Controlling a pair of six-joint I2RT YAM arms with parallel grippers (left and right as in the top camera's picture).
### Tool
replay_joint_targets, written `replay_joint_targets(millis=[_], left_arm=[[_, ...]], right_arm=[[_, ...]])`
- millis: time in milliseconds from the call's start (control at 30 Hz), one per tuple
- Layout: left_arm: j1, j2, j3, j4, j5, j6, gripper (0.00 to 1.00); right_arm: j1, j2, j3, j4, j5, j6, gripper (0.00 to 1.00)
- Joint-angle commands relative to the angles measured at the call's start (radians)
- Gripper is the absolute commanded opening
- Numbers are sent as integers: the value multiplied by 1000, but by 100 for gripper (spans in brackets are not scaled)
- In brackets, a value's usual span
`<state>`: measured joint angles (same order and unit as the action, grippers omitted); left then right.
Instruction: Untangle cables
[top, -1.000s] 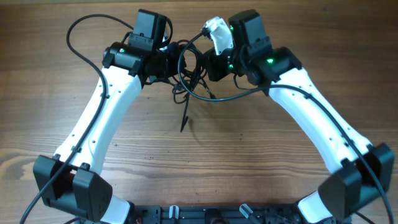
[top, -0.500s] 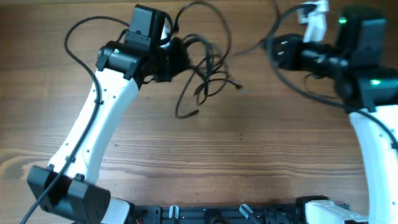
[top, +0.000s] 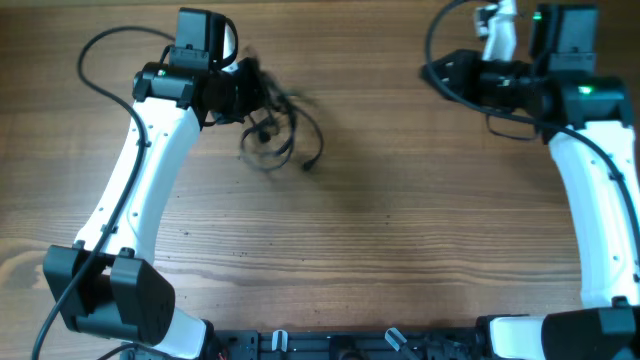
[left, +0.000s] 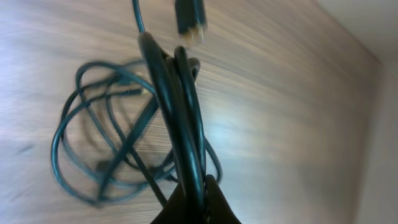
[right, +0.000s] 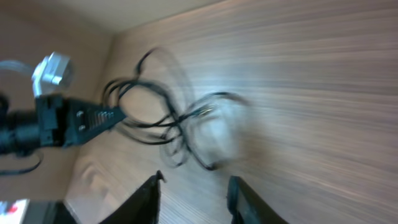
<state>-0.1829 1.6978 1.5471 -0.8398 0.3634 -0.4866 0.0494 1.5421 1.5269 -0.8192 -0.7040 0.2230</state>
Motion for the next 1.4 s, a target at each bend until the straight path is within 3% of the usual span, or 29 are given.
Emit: replay_joint_targets(millis=[0,367,667,800,1033,1367], left_arm=[[-3,-14,9,46,391,251,4],[-3,-14,9,203,780,303,4],[-3,-14,9,257,891,295,4],[-4,-14,9,344,1014,288,6],[-5,-14,9,353,1015,235,8],[-5,-14,9,354,906,21,4]], right_arm=[[41,9,18,34,-111,-74,55],[118,14,18,59,-146,-93,65],[177,14,18,39,64,-89,65],[177,28,18,7,113,-93,64],[177,37,18,87,101,-98,63],[222,148,18,132,0,-118,57]])
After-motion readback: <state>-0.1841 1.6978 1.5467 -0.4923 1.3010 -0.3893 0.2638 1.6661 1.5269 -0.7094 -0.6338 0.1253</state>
